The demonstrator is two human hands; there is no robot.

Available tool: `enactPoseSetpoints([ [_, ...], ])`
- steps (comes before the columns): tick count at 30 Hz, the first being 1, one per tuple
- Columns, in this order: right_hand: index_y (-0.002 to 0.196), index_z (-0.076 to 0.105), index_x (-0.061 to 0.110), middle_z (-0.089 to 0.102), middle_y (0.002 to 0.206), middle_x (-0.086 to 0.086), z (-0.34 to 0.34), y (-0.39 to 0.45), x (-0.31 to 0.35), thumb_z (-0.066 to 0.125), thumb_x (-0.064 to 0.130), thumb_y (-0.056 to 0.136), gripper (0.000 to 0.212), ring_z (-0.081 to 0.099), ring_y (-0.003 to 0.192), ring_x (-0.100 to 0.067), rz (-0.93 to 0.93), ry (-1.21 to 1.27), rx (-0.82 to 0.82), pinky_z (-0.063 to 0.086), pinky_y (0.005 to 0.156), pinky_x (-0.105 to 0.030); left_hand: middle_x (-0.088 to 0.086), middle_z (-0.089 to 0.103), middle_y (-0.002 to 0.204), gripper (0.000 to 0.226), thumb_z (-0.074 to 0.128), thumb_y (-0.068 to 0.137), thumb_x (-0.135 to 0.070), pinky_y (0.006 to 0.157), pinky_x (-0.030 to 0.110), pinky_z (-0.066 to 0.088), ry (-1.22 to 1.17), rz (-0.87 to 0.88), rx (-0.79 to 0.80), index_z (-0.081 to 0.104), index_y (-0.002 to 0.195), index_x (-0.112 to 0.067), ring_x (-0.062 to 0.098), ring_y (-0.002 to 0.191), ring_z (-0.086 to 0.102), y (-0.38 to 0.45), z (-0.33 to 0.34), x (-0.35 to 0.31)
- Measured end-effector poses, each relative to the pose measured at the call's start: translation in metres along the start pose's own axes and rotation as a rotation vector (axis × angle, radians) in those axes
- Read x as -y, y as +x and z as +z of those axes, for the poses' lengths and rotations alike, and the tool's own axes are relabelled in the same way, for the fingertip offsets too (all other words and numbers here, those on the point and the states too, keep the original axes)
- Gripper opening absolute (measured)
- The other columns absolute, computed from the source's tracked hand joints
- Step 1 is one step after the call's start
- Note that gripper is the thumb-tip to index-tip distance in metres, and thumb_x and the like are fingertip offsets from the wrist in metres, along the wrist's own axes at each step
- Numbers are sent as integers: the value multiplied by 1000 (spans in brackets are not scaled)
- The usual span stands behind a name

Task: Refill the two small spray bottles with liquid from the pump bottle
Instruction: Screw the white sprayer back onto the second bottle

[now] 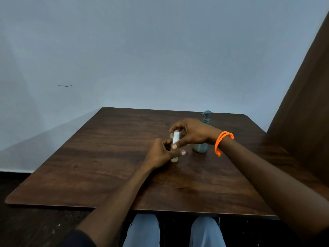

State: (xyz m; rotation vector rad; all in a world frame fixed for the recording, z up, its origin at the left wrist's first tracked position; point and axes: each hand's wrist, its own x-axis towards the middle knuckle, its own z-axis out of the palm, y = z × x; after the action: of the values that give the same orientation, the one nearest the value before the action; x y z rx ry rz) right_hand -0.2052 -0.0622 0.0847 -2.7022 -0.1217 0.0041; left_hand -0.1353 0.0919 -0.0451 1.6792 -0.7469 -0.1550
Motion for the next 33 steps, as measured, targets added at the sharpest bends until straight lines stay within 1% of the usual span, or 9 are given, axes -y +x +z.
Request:
enactPoseSetpoints([
  [2,98,78,23,76,87,10,-1,1,-2,94,23,74,28,69,75,-1,-21,-3,-21,54,70,-24,8,82,85,36,97,68,-45,79,60,63,22,6,16,84,88,-17,35,86,80,0,0,0],
  [5,75,75,15,72,69,6,7,5,4,94,36,73,28,67,63,0,20,-103,-120,51,59,-27,10,81,81,36,98,71,-44,76,61,62,41,17,-2,83,86,-15,38,83,79,0,-1,1],
  [8,80,74,8,74,76,1,8,5,7,91,50,72,46,70,74,-17,83,-163,-152,56,66,-37,16,79,79,53,96,65,-57,71,64,59,53,10,-11,81,86,-10,44,79,76,1,-2,3],
  [11,99,77,15,77,87,4,-5,-1,6,94,27,75,32,75,77,-18,55,51,0,61,70,-33,11,81,81,44,97,66,-50,72,62,60,47,22,-1,82,84,-13,41,82,77,1,-2,1],
  [13,89,77,17,78,80,3,-6,-1,8,92,22,77,20,72,64,-9,28,-14,4,55,63,-26,7,82,82,40,97,68,-47,73,59,63,54,35,10,83,87,-15,35,80,79,1,-2,1],
  [16,64,62,25,69,71,5,3,2,16,87,39,80,33,61,63,-8,78,-196,-89,40,55,-25,16,74,70,48,97,68,-50,59,48,52,52,58,-16,79,82,-8,23,62,66,1,-2,3],
  [21,60,45,25,47,64,6,21,-7,19,76,57,82,50,53,74,-22,191,-283,-278,33,57,-31,15,74,67,55,100,61,-58,58,53,52,64,81,-44,78,74,-9,20,60,63,3,-2,6],
  [28,81,72,25,73,85,10,5,-8,5,90,28,79,19,65,75,-3,19,-22,-113,50,70,-24,8,77,70,24,102,70,-28,57,31,48,26,65,29,78,70,-24,13,62,67,-4,-5,-9],
  [33,73,70,23,73,81,4,27,8,6,87,30,80,20,65,75,-13,74,-101,-247,46,65,-25,19,70,64,54,102,62,-51,52,42,43,94,51,-47,77,73,-4,17,55,56,0,-2,1],
])
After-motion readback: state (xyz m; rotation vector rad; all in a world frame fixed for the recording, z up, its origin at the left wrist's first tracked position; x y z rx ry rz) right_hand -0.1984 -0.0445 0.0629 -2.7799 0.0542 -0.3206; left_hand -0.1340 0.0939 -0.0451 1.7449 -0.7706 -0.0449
